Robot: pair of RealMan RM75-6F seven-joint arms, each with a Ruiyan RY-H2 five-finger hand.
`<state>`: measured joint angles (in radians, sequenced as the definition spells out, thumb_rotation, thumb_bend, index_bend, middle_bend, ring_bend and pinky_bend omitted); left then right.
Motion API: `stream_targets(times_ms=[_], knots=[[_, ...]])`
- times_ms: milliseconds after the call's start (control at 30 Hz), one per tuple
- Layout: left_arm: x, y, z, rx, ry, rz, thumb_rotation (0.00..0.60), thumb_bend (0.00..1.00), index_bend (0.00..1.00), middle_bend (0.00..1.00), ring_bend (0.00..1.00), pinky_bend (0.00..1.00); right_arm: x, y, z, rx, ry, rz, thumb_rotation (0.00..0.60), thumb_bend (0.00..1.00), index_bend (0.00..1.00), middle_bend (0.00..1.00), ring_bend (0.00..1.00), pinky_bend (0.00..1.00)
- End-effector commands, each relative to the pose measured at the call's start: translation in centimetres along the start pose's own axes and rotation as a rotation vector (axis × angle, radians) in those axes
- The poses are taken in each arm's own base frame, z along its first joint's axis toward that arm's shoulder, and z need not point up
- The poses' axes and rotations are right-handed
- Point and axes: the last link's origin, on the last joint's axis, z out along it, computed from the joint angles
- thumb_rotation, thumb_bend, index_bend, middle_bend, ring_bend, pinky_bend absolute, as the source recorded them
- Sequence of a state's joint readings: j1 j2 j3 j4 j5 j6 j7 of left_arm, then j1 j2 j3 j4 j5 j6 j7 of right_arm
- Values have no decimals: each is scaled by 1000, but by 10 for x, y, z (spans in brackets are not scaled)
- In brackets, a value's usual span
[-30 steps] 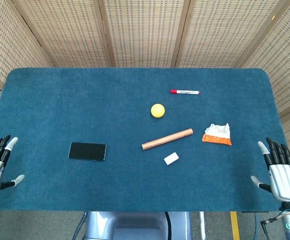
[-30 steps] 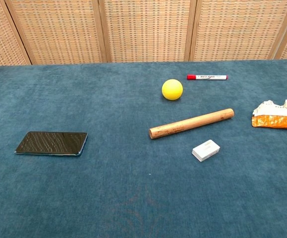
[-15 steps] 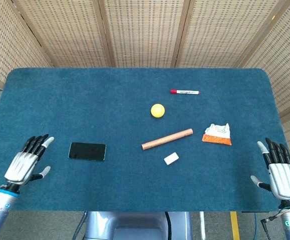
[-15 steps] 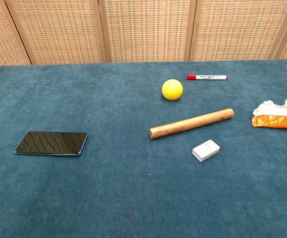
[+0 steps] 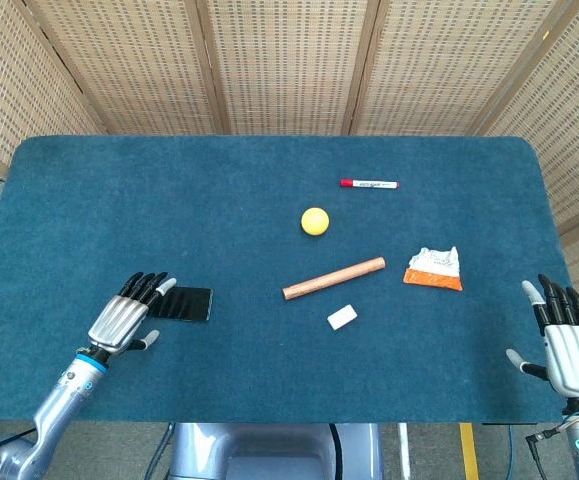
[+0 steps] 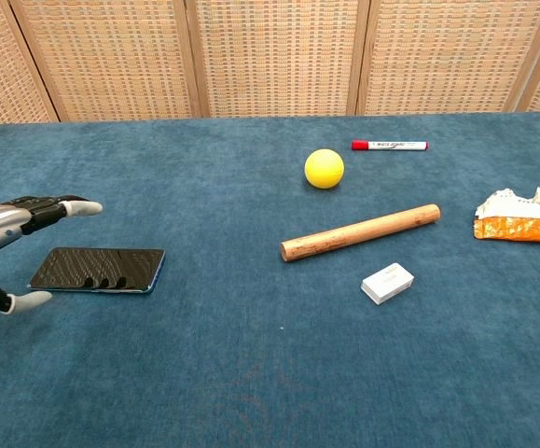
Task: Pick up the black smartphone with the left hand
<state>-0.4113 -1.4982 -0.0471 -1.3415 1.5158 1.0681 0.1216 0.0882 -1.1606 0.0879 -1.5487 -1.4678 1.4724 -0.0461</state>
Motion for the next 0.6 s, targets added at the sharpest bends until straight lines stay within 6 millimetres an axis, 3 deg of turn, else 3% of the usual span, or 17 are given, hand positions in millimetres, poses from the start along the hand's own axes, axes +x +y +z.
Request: stream_targets(times_ms=[33, 333, 600], knots=[[0, 1, 6, 2, 1, 2, 600, 323, 0, 0, 0, 0, 0, 1, 0, -4, 0, 2, 600, 0, 0, 0, 0, 0], [-5, 0, 19, 18, -22, -7, 600, 296, 4, 0, 0, 0, 0, 4, 2, -13, -4, 7, 600, 0, 0, 0, 0, 0], [-12, -1, 31, 46, -28, -21, 600, 280, 81, 0, 0, 25, -2, 4, 2, -15, -9, 4, 600, 0, 0, 0, 0, 0]])
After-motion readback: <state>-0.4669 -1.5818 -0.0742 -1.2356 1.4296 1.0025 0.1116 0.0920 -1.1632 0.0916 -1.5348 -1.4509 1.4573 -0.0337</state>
